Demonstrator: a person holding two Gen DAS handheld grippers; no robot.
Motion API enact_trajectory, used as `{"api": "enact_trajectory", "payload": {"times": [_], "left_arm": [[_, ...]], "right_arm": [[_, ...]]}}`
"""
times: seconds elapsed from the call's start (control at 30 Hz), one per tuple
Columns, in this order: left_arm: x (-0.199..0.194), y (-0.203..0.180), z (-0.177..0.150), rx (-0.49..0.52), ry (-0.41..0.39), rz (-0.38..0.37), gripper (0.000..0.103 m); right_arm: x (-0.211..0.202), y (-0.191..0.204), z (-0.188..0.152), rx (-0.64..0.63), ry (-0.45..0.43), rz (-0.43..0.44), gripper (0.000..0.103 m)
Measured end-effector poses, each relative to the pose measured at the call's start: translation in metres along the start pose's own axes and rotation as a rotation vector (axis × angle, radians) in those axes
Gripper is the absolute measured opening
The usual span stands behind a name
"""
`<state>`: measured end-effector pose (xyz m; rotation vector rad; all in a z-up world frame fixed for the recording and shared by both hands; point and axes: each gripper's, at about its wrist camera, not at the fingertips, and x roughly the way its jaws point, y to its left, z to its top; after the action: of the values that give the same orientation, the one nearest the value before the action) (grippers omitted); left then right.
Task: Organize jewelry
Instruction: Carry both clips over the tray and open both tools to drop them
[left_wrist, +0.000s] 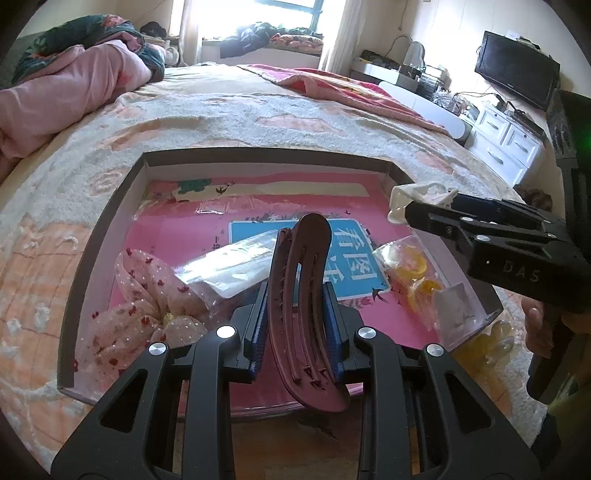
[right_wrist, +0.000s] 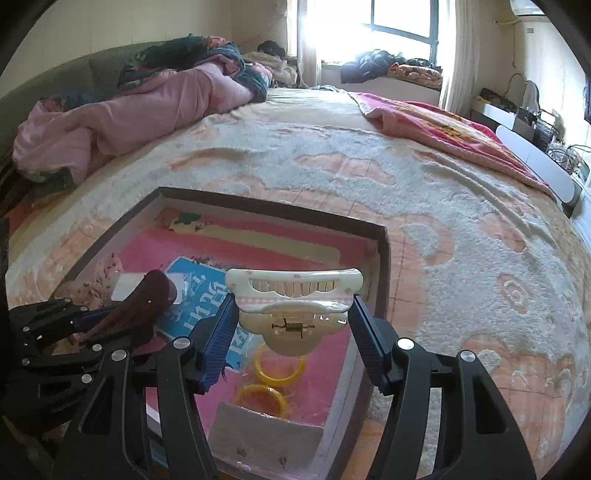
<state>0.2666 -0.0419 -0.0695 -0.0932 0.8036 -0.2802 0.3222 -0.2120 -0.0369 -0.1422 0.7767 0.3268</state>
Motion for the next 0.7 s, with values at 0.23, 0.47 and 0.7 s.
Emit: {"api": "enact_trajectory", "payload": {"times": [0.23,0.47,0.7], "left_arm": [[0.000,0.003,-0.003,-0.013,0.003,-0.003,0.020],[-0.001,0.002,-0.002,-0.004,-0.002,-0.007,0.020],[-0.004,-0.002,-0.002,0.007,-0.009,0.000,0.020]], "right_arm": [[0.014,0.005,-0.002,-0.026,0.055,-0.009,0.059],[0.017,0.005,-0.007,-0.016,0.079,-0.010,0.063],[0.001,0.000,-0.010,0.014,0.020,-0.020,0.072]]}}
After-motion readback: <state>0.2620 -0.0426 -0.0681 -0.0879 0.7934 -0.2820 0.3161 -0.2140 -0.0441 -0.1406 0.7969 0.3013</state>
